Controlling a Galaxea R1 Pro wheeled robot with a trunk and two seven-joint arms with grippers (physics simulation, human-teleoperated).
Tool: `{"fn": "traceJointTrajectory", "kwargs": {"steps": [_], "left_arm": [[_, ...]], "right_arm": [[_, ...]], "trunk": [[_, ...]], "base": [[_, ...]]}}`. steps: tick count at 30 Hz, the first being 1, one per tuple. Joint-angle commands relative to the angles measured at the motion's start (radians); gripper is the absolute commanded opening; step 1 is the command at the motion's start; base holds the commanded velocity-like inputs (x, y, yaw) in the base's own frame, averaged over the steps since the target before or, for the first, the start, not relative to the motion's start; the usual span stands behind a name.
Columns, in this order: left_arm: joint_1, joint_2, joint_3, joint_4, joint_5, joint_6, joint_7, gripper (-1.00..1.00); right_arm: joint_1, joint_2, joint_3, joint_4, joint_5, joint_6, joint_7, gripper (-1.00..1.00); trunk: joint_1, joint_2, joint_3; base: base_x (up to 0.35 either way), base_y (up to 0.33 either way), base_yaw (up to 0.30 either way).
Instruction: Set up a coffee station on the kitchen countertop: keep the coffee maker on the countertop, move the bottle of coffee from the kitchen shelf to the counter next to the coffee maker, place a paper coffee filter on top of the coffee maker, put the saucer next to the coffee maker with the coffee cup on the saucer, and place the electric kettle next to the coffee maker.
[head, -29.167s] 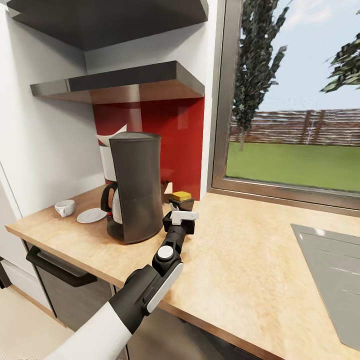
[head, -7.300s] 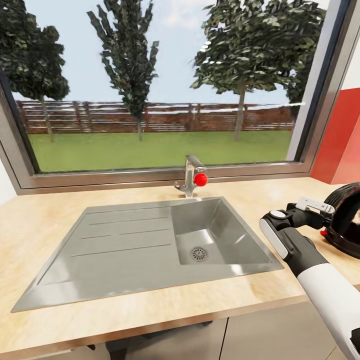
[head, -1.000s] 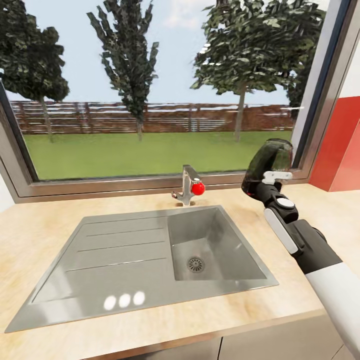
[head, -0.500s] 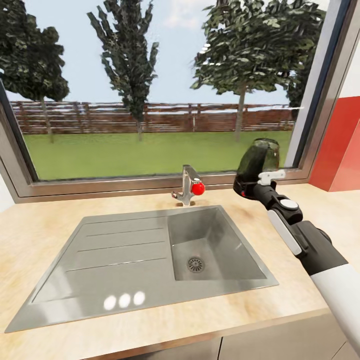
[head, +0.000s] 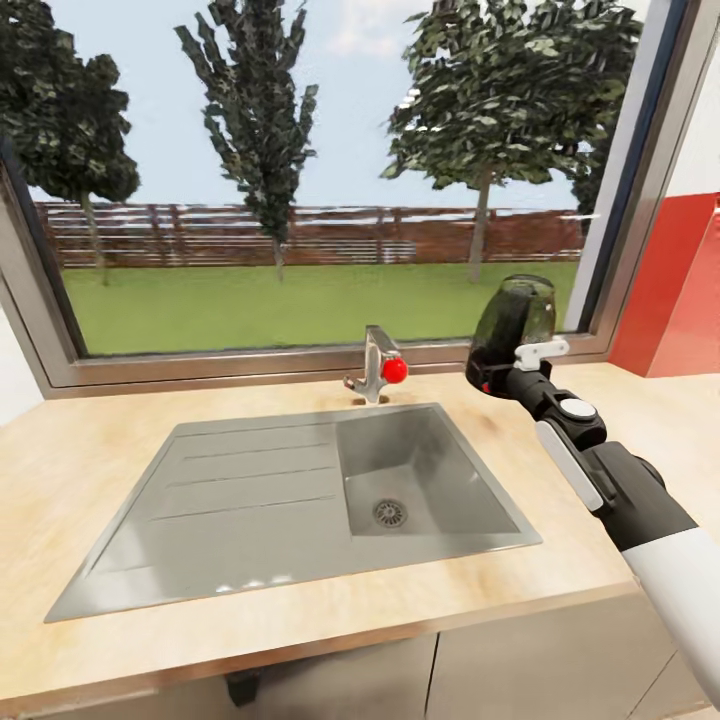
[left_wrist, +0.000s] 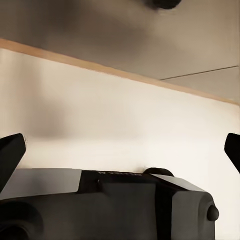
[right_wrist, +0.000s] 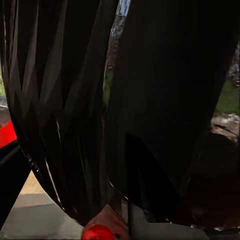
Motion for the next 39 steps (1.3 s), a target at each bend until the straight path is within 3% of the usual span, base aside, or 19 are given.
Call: {"fn": "traceJointTrajectory", "kwargs": {"steps": [1,7,16,22,39], "left_arm": [[-0.001,0.0,-0.005,0.001,0.002,-0.007,-0.002,1.0],[0.0,0.0,-0.005,0.001,0.002,-0.007,-0.001,1.0],[-0.001,0.0,-0.005,0.001,0.002,-0.007,-0.002,1.0],[-0.001,0.0,-0.005,0.001,0.002,-0.007,-0.001,1.0],[0.0,0.0,-0.005,0.001,0.002,-0.007,-0.002,1.0]], "right_arm": [[-0.001,-0.001,0.003,-0.002,-0.006,0.003,-0.005,-1.0],[-0.001,-0.002,0.003,-0.001,0.005,0.004,0.042,-1.0],[-0.001,-0.006,0.003,0.002,0.006,0.01,0.045,-1.0],[-0.001,-0.007,0.002,0.003,0.005,0.066,0.046,-1.0],[-0.001,-0.008,0.003,0.003,0.005,0.072,0.046,-1.0]], "trunk": [[-0.001,-0.001,-0.001],[-0.001,-0.001,-0.001],[-0.001,-0.001,-0.001],[-0.001,-0.001,-0.001],[-0.001,-0.001,-0.001]], "base": [[-0.31,0.0,0.0],[-0.207,0.0,0.0],[-0.262,0.0,0.0],[-0.221,0.0,0.0],[-0.306,0.0,0.0]]}}
